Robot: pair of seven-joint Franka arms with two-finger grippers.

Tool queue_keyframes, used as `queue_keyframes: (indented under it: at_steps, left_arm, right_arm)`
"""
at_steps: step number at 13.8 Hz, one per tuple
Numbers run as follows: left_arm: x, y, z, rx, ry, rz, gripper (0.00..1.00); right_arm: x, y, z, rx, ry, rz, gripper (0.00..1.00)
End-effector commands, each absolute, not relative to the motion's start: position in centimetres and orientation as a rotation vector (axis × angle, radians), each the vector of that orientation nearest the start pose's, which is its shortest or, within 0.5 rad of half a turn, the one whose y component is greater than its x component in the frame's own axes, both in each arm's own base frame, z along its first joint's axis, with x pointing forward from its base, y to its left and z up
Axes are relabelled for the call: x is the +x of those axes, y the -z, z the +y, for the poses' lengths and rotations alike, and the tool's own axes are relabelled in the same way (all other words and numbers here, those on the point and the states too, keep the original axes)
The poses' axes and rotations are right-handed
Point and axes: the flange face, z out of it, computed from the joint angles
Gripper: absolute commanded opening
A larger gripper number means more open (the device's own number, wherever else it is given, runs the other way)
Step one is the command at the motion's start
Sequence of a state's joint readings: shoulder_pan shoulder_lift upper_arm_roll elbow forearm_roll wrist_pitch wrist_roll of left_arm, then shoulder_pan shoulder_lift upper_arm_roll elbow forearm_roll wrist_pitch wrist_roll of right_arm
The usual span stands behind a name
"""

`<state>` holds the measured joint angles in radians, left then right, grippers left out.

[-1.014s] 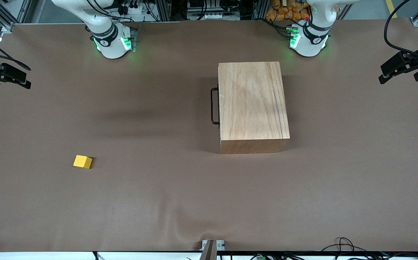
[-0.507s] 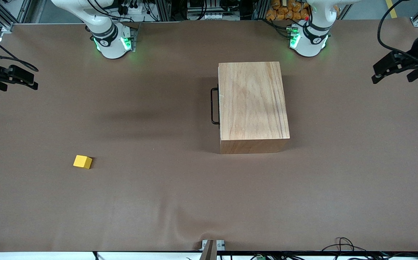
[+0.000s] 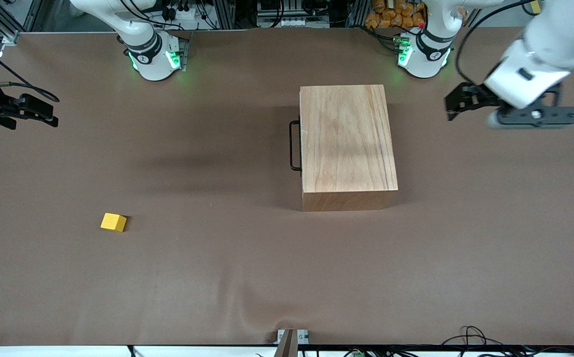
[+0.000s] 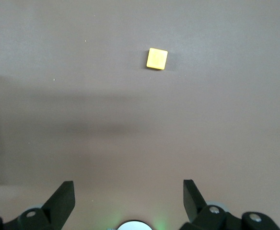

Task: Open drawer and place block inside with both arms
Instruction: 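Move the left gripper over the box toward the black drawer handle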

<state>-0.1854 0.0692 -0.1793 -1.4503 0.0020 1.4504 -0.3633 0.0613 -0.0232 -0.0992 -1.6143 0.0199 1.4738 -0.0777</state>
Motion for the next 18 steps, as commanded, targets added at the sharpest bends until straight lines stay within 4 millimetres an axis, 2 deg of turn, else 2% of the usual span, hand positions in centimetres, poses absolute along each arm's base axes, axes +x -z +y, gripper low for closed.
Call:
queue_keyframes:
  at_steps: [1,6,9,11,14,18]
  left_arm:
    - [53.0,-62.1,-25.8,-3.081,-0.095,-0.056,1.00]
    - [52.1,-57.7,-36.0,-3.061,-0.132,-0.171,1.00]
    - [51.1,-55.1,-40.5,-3.057,-0.130,-0.221,1.00]
    - [50.2,-53.5,-43.0,-3.047,-0.116,-0.242,1.00]
    - [49.0,-51.3,-46.7,-3.003,-0.074,-0.274,1.00]
    - [48.1,-49.6,-48.8,-2.968,-0.030,-0.283,1.00]
  right_arm:
    - [54.3,-60.4,-1.7,-3.106,-0.172,-0.070,1.00]
    - [55.7,-58.3,-1.7,-3.108,-0.193,-0.069,1.00]
    - [56.7,-56.4,-1.7,-3.111,-0.201,-0.065,1.00]
    - [57.0,-55.8,-1.6,-3.111,-0.189,-0.066,1.00]
    - [56.6,-56.4,-1.9,-3.110,-0.181,-0.057,1.00]
    - [56.4,-56.9,-2.1,-3.111,-0.169,-0.053,1.00]
